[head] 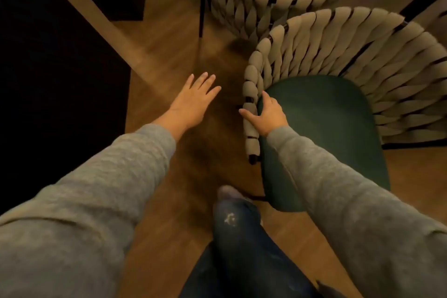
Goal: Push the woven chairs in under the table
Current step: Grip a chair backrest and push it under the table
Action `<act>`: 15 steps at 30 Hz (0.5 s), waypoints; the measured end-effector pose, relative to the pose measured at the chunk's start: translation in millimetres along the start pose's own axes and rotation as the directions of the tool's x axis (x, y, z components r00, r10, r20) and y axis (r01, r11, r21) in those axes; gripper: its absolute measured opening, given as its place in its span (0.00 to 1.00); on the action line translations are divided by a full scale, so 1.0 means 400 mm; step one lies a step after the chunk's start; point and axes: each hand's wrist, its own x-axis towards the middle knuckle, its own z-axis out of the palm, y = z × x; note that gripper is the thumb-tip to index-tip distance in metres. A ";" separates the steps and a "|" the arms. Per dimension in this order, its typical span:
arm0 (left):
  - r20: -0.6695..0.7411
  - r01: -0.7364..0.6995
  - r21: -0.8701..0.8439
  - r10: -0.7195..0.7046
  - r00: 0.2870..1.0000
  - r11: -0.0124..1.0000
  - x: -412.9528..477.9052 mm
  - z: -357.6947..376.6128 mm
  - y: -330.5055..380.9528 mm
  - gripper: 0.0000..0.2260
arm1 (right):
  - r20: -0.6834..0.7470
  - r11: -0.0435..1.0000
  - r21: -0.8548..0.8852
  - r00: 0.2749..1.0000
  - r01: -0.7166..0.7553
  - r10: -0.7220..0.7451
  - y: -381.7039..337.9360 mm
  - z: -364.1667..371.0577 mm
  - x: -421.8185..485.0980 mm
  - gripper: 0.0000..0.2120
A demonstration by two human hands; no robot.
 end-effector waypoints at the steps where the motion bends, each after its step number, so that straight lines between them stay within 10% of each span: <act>1: -0.012 -0.025 0.032 0.025 1.000 0.999 0.017 -0.005 -0.012 0.32 | -0.013 0.998 0.053 0.999 -0.030 0.031 -0.012 0.005 0.016 0.45; 15: -0.048 -0.437 0.350 0.482 0.875 0.828 0.488 -0.136 -0.108 0.32 | -0.022 0.774 0.528 0.905 -0.349 0.424 -0.114 -0.020 0.310 0.51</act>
